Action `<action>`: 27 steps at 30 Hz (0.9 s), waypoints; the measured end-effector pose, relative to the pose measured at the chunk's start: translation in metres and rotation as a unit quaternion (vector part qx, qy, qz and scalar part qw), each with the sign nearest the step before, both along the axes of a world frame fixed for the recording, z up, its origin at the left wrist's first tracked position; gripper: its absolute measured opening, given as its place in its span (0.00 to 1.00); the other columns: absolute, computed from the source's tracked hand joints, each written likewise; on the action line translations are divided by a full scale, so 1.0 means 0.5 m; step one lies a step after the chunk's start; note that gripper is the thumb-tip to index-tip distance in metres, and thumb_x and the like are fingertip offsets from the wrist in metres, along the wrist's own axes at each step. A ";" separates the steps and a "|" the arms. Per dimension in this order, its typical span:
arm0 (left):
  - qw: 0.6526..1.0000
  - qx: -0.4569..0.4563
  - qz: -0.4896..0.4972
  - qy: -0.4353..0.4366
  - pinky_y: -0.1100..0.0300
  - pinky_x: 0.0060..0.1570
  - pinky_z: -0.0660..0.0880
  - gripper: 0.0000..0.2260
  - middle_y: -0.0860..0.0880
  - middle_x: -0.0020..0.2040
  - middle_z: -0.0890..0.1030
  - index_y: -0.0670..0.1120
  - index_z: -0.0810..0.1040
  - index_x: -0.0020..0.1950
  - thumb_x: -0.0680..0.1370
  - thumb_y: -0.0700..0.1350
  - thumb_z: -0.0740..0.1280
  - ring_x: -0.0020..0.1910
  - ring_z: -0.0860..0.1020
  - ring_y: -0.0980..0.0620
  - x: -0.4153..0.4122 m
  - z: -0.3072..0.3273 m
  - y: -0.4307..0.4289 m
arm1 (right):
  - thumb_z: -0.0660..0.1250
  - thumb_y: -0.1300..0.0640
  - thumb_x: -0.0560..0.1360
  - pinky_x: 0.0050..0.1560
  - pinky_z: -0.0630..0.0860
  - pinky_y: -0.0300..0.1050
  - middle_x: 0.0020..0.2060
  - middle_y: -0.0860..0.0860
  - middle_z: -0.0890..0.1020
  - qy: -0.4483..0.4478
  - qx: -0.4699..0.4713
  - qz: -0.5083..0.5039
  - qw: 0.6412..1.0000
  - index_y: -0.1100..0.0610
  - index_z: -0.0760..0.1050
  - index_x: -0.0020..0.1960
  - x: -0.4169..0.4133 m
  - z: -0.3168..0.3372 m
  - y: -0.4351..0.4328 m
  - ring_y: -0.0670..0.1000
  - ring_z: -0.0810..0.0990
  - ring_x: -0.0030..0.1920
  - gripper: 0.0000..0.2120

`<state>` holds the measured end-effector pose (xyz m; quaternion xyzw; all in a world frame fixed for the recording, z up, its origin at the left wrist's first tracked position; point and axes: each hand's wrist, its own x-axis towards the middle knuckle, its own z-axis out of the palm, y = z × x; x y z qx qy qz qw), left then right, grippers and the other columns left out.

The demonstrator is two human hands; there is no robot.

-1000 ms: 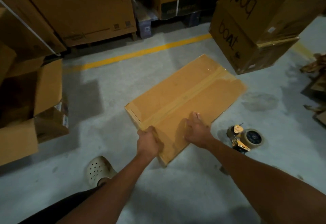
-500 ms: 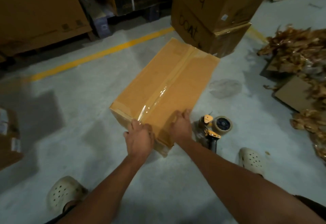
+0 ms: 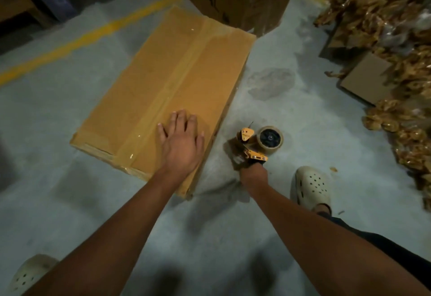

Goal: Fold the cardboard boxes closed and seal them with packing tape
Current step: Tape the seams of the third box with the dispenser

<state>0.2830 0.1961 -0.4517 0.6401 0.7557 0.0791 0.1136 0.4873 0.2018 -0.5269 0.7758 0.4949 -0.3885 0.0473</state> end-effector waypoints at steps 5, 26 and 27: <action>0.999 0.047 0.014 0.017 0.37 0.74 0.53 0.23 0.42 0.78 0.62 0.48 0.65 0.76 0.83 0.55 0.54 0.78 0.57 0.42 0.003 -0.020 -0.004 | 0.63 0.56 0.77 0.52 0.71 0.48 0.57 0.59 0.77 -0.035 -0.054 -0.103 0.993 0.63 0.73 0.61 0.049 -0.086 0.028 0.61 0.74 0.60 0.15; 0.840 -0.002 0.275 -0.467 0.58 0.37 0.78 0.13 0.39 0.45 0.81 0.40 0.80 0.48 0.82 0.50 0.65 0.38 0.80 0.45 -0.154 0.177 -0.095 | 0.69 0.69 0.72 0.31 0.74 0.47 0.31 0.61 0.76 0.460 0.071 -0.138 0.874 0.65 0.73 0.42 -0.092 0.325 -0.061 0.55 0.74 0.28 0.05; 0.778 -0.003 0.303 -0.550 0.59 0.33 0.78 0.14 0.38 0.44 0.80 0.39 0.79 0.48 0.82 0.50 0.65 0.35 0.79 0.46 -0.161 0.203 -0.095 | 0.69 0.69 0.72 0.30 0.73 0.47 0.30 0.61 0.76 0.455 0.075 -0.115 0.880 0.64 0.73 0.41 -0.111 0.337 -0.072 0.55 0.74 0.27 0.06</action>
